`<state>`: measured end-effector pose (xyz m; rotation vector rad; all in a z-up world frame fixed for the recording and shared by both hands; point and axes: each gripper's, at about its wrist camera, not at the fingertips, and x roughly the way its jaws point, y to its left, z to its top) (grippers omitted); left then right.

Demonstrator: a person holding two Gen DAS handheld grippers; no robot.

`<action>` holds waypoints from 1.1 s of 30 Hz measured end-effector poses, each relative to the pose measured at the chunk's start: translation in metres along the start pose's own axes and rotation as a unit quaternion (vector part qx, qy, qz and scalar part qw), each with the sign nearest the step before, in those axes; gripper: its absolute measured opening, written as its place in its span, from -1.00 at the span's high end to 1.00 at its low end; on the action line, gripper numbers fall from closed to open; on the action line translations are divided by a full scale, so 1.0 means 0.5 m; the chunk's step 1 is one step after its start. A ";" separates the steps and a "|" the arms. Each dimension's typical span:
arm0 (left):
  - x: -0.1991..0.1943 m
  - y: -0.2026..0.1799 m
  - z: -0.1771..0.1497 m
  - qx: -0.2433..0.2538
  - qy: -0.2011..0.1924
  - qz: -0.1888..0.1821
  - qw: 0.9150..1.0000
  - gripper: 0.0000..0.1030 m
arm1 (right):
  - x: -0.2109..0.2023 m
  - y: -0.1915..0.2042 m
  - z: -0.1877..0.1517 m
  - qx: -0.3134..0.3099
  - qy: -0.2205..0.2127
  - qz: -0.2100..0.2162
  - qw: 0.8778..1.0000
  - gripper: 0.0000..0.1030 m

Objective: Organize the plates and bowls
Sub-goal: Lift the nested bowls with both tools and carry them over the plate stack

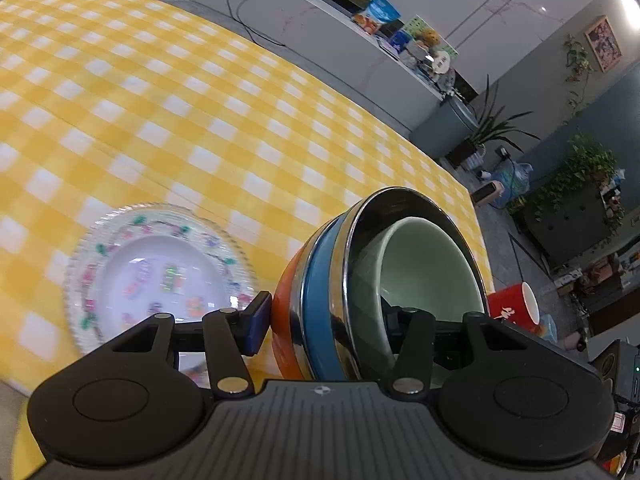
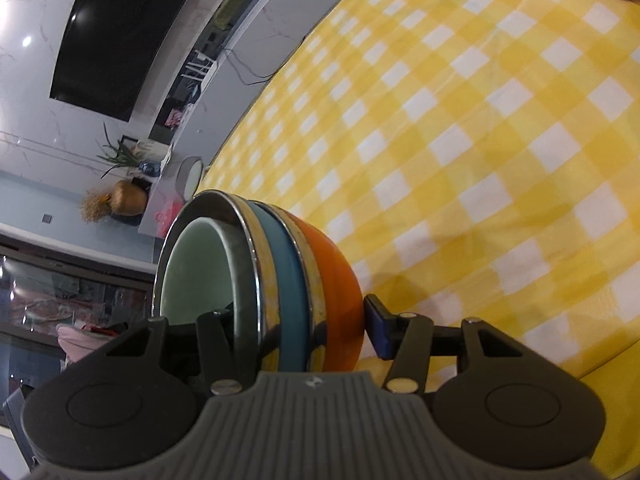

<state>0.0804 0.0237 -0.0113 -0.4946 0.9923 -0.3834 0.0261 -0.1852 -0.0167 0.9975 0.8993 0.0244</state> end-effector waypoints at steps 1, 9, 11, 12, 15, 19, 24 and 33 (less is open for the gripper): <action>-0.006 0.005 0.001 0.000 -0.002 0.003 1.000 -0.11 | 0.004 0.004 -0.004 0.001 0.003 0.002 1.000 -0.02; -0.047 0.059 0.020 -0.022 -0.018 0.009 1.000 -0.10 | 0.036 0.057 -0.035 -0.010 0.018 0.004 1.000 -0.02; -0.056 0.076 0.027 -0.029 -0.022 0.008 0.999 -0.10 | 0.048 0.075 -0.041 -0.016 0.021 0.004 1.000 -0.02; -0.059 0.084 0.031 -0.033 -0.023 0.008 0.999 -0.10 | 0.053 0.082 -0.043 -0.019 0.022 0.003 1.000 -0.02; -0.064 0.107 0.043 -0.044 -0.025 0.010 0.999 -0.10 | 0.072 0.100 -0.046 -0.026 0.027 0.003 0.999 -0.02; -0.066 0.142 0.049 -0.061 -0.026 0.009 0.998 -0.10 | 0.098 0.118 -0.057 -0.035 0.036 -0.003 0.999 -0.02; -0.055 0.182 0.052 -0.080 -0.017 0.009 0.997 -0.10 | 0.133 0.126 -0.066 -0.041 0.046 -0.017 0.998 -0.01; -0.027 0.215 0.048 -0.095 0.003 0.013 0.995 -0.10 | 0.170 0.110 -0.070 -0.036 0.060 -0.032 0.997 -0.01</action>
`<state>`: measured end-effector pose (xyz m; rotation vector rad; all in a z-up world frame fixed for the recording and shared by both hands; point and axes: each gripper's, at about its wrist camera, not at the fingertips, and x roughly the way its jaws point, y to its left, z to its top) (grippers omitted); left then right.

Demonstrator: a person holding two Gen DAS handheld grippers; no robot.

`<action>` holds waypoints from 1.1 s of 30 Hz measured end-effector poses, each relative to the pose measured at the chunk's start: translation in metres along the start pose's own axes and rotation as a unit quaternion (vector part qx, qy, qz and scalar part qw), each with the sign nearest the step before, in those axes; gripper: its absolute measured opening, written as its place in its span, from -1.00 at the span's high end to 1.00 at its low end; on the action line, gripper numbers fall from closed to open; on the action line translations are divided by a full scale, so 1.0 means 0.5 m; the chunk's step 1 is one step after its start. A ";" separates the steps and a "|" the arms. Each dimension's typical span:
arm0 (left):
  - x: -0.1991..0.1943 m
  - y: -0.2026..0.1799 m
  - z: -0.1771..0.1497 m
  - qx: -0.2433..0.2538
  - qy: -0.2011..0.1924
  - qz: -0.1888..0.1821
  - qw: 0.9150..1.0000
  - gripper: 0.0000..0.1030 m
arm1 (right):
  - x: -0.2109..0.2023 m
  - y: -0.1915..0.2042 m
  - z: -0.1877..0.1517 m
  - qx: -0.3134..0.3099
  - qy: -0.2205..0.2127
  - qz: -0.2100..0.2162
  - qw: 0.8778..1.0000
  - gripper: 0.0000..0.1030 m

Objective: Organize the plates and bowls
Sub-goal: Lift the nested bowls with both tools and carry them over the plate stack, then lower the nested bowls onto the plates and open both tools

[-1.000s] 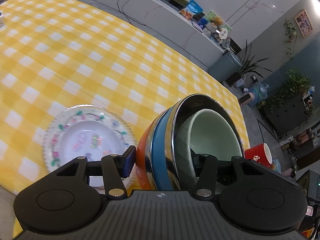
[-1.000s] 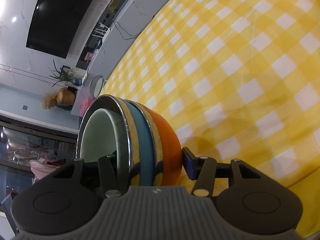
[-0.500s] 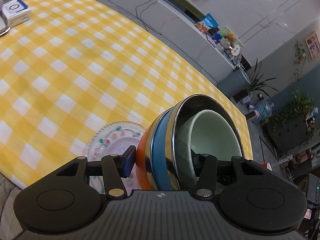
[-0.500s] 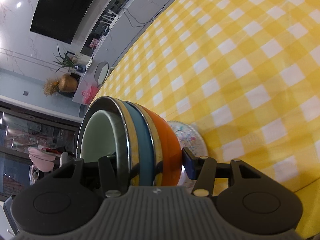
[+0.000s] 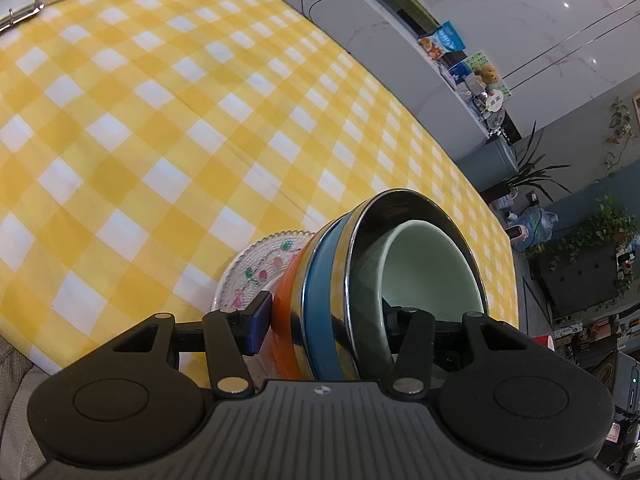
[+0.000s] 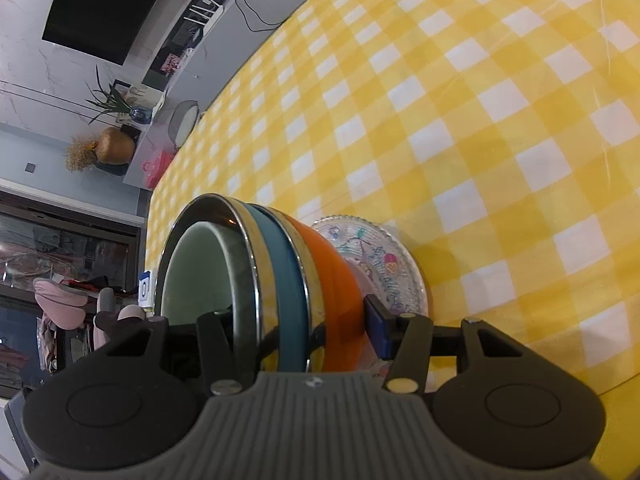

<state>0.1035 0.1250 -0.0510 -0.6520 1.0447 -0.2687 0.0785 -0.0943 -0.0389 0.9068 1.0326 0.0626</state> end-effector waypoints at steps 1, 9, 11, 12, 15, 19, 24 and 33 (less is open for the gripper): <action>0.002 0.002 0.000 0.000 0.001 0.001 1.000 -0.10 | 0.003 -0.003 0.001 0.001 0.002 0.000 1.000 -0.01; 0.007 0.007 0.001 -0.002 0.003 0.002 1.000 -0.10 | 0.004 -0.006 -0.004 -0.005 0.006 0.001 1.000 -0.02; 0.010 0.011 0.001 -0.009 0.009 0.009 1.000 -0.10 | 0.013 0.001 -0.006 -0.007 0.015 -0.006 1.000 -0.03; 0.009 0.011 0.002 -0.008 0.006 0.013 1.000 -0.09 | 0.015 -0.001 -0.008 -0.009 0.017 -0.004 1.000 -0.04; 0.006 0.001 -0.001 0.002 0.001 0.028 1.000 -0.09 | 0.018 0.001 -0.013 -0.013 0.017 -0.001 1.000 -0.05; 0.005 0.000 -0.003 0.007 0.000 0.031 1.000 -0.09 | 0.016 -0.004 -0.015 -0.014 0.018 0.000 1.000 -0.07; 0.002 -0.003 -0.003 0.010 -0.005 0.034 0.999 -0.09 | 0.012 0.000 -0.018 -0.022 0.016 0.000 1.000 -0.13; -0.028 -0.018 -0.006 0.023 -0.042 0.031 0.998 -0.28 | 0.000 0.009 -0.020 -0.018 -0.001 0.017 1.000 -0.51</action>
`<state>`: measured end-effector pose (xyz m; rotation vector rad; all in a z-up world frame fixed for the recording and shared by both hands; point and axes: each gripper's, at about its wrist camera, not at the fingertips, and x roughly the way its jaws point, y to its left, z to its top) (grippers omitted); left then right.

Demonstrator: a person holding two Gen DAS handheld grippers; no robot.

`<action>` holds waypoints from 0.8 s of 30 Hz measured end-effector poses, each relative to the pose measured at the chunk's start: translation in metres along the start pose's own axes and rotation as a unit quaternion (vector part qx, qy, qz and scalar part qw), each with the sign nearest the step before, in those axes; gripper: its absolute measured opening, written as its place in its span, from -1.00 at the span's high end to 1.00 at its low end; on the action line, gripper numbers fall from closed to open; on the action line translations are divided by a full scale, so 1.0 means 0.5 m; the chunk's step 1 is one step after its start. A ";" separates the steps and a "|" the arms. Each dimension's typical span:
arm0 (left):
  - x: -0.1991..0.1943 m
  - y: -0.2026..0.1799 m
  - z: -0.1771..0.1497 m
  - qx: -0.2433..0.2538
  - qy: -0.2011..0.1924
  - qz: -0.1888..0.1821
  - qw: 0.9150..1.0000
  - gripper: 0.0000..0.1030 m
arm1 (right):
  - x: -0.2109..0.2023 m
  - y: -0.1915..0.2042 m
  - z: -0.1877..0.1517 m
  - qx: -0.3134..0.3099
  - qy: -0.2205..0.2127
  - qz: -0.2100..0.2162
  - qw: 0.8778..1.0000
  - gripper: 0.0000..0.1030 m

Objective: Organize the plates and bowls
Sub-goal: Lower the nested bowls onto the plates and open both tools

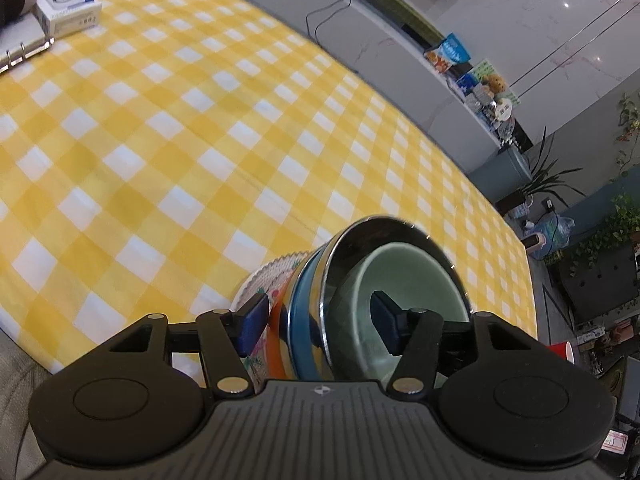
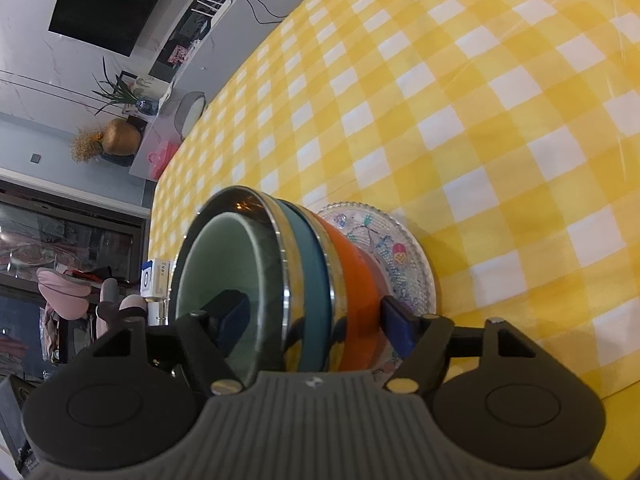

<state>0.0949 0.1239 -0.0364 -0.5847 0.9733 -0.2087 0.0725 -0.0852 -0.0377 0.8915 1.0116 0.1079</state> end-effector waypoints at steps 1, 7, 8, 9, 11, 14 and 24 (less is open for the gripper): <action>-0.006 -0.003 0.000 0.000 -0.006 0.001 1.000 -0.29 | -0.007 0.006 -0.001 -0.008 -0.012 0.000 1.000 -0.57; -0.045 -0.036 -0.004 0.036 -0.039 0.007 0.999 -0.31 | -0.055 0.056 -0.002 -0.068 -0.067 -0.012 0.995 -0.64; -0.054 -0.042 -0.004 0.043 -0.045 0.006 0.998 -0.31 | -0.063 0.059 -0.004 -0.072 -0.072 -0.012 0.995 -0.64; -0.063 -0.049 -0.004 0.051 -0.051 0.005 0.997 -0.31 | -0.070 0.063 -0.007 -0.078 -0.078 -0.014 0.994 -0.64; -0.083 -0.064 -0.008 0.069 -0.064 0.008 0.996 -0.30 | -0.085 0.071 -0.014 -0.094 -0.088 -0.021 0.991 -0.64; -0.117 -0.085 -0.018 0.102 -0.095 0.014 0.990 -0.30 | -0.114 0.076 -0.030 -0.117 -0.106 -0.029 0.987 -0.64; -0.232 -0.141 -0.093 0.223 -0.215 0.074 0.948 -0.30 | -0.239 0.091 -0.100 -0.210 -0.205 -0.063 0.954 -0.64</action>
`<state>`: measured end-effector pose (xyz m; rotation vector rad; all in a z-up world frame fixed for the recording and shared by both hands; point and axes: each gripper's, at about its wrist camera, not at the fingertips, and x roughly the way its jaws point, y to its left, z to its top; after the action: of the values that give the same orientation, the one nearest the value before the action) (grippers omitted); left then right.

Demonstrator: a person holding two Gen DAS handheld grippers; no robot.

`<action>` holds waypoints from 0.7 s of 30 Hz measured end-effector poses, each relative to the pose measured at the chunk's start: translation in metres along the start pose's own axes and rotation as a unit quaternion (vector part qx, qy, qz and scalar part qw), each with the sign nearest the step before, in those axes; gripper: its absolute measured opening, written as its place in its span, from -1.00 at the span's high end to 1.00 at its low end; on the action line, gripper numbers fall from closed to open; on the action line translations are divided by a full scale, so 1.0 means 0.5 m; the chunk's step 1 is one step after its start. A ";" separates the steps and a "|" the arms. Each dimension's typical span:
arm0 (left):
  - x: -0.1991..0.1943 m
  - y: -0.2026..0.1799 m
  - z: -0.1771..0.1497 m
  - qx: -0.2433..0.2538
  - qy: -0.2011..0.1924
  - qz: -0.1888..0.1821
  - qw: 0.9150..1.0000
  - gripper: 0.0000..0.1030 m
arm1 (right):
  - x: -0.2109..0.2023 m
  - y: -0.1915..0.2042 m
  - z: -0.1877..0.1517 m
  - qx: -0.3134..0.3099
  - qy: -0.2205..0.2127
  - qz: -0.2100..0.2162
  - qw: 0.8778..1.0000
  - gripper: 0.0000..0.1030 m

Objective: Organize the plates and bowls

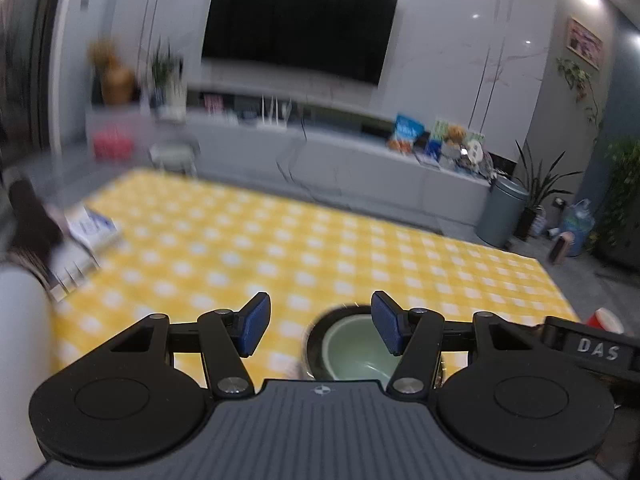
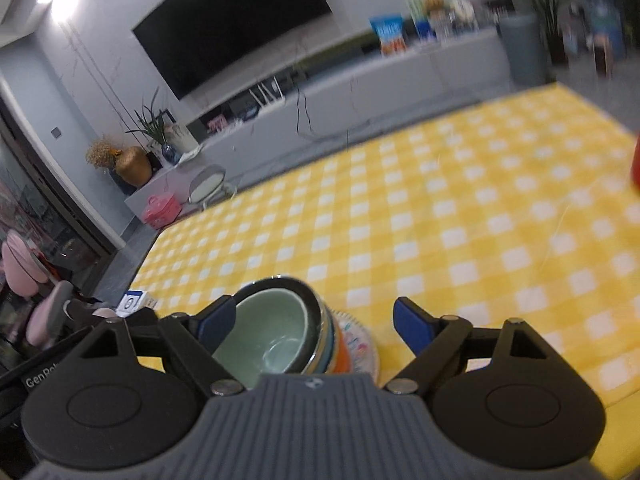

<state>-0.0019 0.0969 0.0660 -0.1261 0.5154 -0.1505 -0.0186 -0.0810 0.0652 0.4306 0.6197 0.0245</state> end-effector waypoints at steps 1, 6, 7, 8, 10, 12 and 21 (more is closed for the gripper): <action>-0.013 -0.007 -0.002 0.014 -0.011 0.006 1.000 -0.30 | -0.015 0.004 -0.005 -0.014 -0.010 -0.003 1.000 -0.64; -0.060 -0.035 -0.023 0.071 -0.037 0.025 0.997 -0.30 | -0.068 0.011 -0.037 -0.064 -0.046 -0.017 0.997 -0.64; -0.064 -0.039 -0.028 0.079 -0.038 0.029 0.996 -0.30 | -0.075 0.011 -0.041 -0.071 -0.050 -0.020 0.996 -0.64; -0.067 -0.042 -0.035 0.085 -0.038 0.032 0.995 -0.30 | -0.084 0.009 -0.050 -0.076 -0.054 -0.023 0.995 -0.64; -0.071 -0.049 -0.049 0.101 -0.031 0.037 0.994 -0.31 | -0.095 0.005 -0.066 -0.086 -0.059 -0.029 0.994 -0.64; -0.067 -0.052 -0.062 0.113 -0.018 0.041 0.993 -0.33 | -0.103 -0.002 -0.082 -0.091 -0.064 -0.039 0.993 -0.64; -0.014 -0.042 -0.115 0.112 0.093 0.048 0.988 -0.38 | -0.080 -0.017 -0.140 -0.127 -0.045 -0.080 0.988 -0.71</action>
<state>-0.0387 0.0729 0.0231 0.1330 0.6853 -0.1264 -0.0919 -0.0679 0.0333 0.1327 0.5523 -0.0677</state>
